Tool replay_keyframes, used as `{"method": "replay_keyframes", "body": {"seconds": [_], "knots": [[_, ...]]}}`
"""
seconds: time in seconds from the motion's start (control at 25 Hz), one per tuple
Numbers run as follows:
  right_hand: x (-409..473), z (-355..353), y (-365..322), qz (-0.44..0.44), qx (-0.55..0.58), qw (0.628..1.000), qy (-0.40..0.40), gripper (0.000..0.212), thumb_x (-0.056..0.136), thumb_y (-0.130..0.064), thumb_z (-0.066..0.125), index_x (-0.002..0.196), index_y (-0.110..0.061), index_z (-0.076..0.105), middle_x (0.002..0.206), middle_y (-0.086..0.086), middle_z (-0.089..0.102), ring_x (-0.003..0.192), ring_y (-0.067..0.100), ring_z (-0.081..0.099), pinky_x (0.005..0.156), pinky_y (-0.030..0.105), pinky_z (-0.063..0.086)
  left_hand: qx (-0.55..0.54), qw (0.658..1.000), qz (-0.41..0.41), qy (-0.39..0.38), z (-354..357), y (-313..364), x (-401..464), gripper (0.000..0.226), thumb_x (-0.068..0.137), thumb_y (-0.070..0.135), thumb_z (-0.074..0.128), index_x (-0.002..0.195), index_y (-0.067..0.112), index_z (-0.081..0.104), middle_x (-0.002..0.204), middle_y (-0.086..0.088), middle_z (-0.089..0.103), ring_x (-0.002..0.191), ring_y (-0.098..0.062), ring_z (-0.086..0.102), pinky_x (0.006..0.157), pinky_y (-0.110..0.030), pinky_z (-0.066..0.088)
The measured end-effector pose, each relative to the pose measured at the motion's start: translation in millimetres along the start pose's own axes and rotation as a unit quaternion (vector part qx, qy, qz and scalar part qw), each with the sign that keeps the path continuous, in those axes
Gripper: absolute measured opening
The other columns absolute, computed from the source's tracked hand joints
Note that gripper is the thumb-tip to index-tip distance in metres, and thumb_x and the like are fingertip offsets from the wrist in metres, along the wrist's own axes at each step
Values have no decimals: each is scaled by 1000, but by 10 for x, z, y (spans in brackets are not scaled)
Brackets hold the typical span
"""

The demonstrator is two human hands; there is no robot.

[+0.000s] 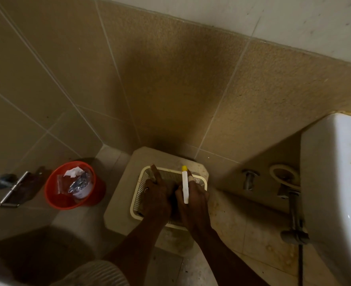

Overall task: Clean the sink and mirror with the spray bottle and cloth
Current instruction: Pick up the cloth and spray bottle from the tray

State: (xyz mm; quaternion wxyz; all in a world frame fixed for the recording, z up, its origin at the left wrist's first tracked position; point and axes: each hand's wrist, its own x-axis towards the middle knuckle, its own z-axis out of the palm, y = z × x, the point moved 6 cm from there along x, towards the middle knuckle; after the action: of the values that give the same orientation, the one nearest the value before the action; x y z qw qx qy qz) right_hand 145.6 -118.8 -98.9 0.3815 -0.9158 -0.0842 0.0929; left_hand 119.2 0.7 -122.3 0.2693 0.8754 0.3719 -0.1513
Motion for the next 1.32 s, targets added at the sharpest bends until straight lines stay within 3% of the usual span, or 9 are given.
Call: {"method": "replay_keyframes", "body": {"seconds": [0.16, 0.28, 0.44, 0.68, 0.76, 0.92, 1.0, 1.2, 1.32], "knots": [[-33, -89, -25, 18, 55, 998, 11, 81, 88, -61, 35, 133, 1, 62, 119, 18, 70, 107, 35, 67, 96, 55, 55, -95, 993, 56, 33, -9, -143, -7, 86, 89, 21, 64, 156, 16, 11, 123, -23, 60, 105, -38, 62, 90, -49, 52], [-67, -230, -145, 16, 80, 996, 31, 82, 86, -62, 35, 127, 3, 63, 112, 18, 70, 101, 35, 67, 91, 53, 56, -163, 985, 42, 43, -81, -153, -75, 65, 84, 41, 64, 139, 11, 47, 126, -14, 62, 116, -34, 60, 98, -48, 49], [-65, -317, -237, 12, 84, 996, 39, 77, 88, -62, 37, 124, 1, 62, 102, 19, 71, 90, 36, 69, 81, 54, 59, 101, 993, 51, 32, -61, -112, -170, 74, 83, 54, 66, 140, 17, 36, 143, -13, 39, 131, -31, 45, 106, -42, 40], [-182, -412, -201, -1, 109, 993, 40, 59, 95, -59, 41, 116, -8, 61, 90, 11, 69, 76, 30, 69, 69, 51, 61, 129, 972, 196, 26, -7, -169, -197, 81, 78, 45, 72, 142, 6, 42, 145, -16, 46, 133, -43, 44, 111, -53, 38], [-245, -536, -282, 3, 116, 992, 48, 59, 94, -60, 40, 117, -10, 62, 91, 10, 69, 77, 28, 68, 72, 51, 61, 40, 971, 235, 35, 21, -314, -160, 66, 74, 38, 69, 129, 6, 53, 125, -13, 61, 115, -39, 59, 94, -58, 50], [-338, -844, -496, -25, 102, 991, 87, 67, 97, -62, 41, 128, -5, 58, 110, 15, 65, 93, 33, 66, 87, 58, 56, -216, 957, 190, 36, -404, -232, -391, 52, 63, 44, 74, 106, 21, 55, 89, 16, 55, 77, -2, 55, 68, -19, 45], [-324, -978, -634, -27, 93, 991, 89, 56, 98, -60, 41, 130, -15, 52, 114, 12, 59, 91, 32, 64, 82, 58, 57, -284, 947, 147, 18, -693, -72, -544, 53, 61, 43, 86, 102, 26, 56, 90, 16, 60, 76, -6, 59, 67, -25, 49], [-560, -1647, -1104, -9, 178, 979, 94, 24, 104, -21, 58, 126, -12, 55, 119, 1, 56, 92, 9, 61, 76, 12, 51, -530, 845, 43, 48, -1405, 184, -805, 55, 73, 40, 85, 119, 23, 61, 106, -10, 68, 93, -39, 67, 74, -54, 58], [-986, -1989, -1219, 41, 200, 976, 80, 51, 97, -44, 54, 133, -7, 58, 124, 10, 63, 114, 21, 62, 103, 35, 52, -702, 712, -27, 6, -1735, 567, -1089, 40, 78, 14, 77, 116, 6, 65, 105, -13, 72, 89, -31, 70, 72, -39, 59]]}}
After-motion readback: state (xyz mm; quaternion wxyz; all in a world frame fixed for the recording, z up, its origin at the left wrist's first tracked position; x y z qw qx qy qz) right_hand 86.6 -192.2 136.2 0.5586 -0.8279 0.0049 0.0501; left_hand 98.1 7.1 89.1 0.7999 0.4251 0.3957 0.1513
